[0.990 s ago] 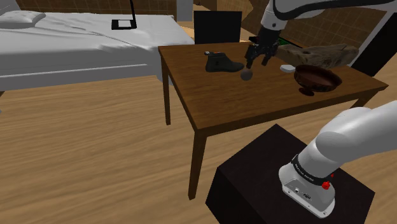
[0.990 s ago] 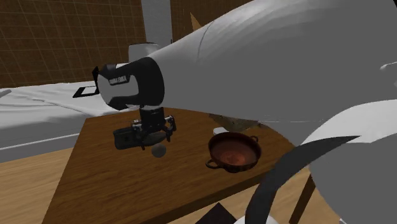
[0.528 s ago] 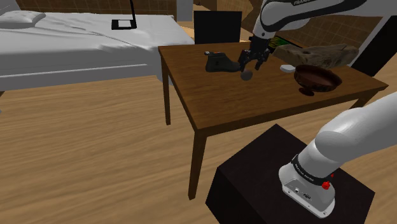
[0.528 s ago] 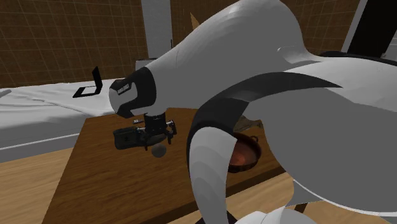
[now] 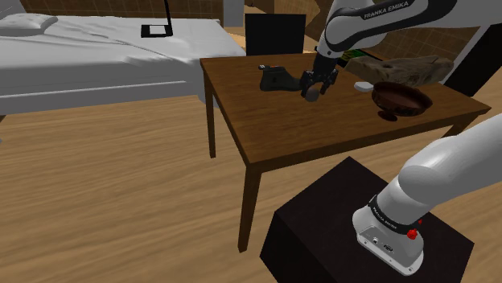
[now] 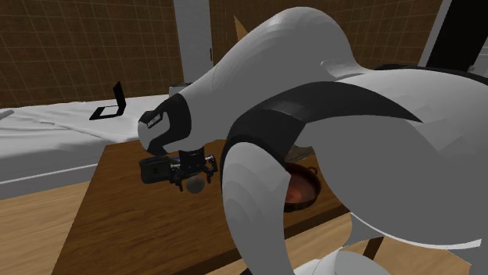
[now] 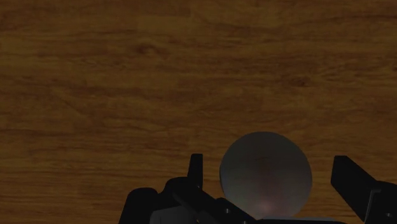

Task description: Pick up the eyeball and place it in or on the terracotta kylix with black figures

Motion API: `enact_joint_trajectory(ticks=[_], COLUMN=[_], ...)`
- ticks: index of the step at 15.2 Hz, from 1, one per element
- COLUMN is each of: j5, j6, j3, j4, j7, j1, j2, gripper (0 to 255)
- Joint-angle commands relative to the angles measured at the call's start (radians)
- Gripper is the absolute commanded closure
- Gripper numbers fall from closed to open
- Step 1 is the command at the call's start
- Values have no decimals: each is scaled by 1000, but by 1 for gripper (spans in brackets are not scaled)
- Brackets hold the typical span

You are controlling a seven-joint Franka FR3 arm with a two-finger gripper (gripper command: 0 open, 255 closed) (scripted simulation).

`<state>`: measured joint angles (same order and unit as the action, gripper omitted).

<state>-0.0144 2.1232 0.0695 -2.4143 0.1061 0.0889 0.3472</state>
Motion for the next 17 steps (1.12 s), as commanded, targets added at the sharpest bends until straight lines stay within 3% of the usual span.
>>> enact_joint_trajectory(ticks=[1, 4, 5, 14, 17], j5=[0, 0, 0, 0, 0], j6=[2, 1, 1, 2, -41], j3=[0, 0, 0, 0, -1], j4=[-1, -1, -1, -1, 29], j7=[0, 0, 0, 0, 1], j1=[0, 0, 0, 0, 0], j2=[-1, 0, 0, -1, 13], gripper=[0, 0, 255, 255, 255])
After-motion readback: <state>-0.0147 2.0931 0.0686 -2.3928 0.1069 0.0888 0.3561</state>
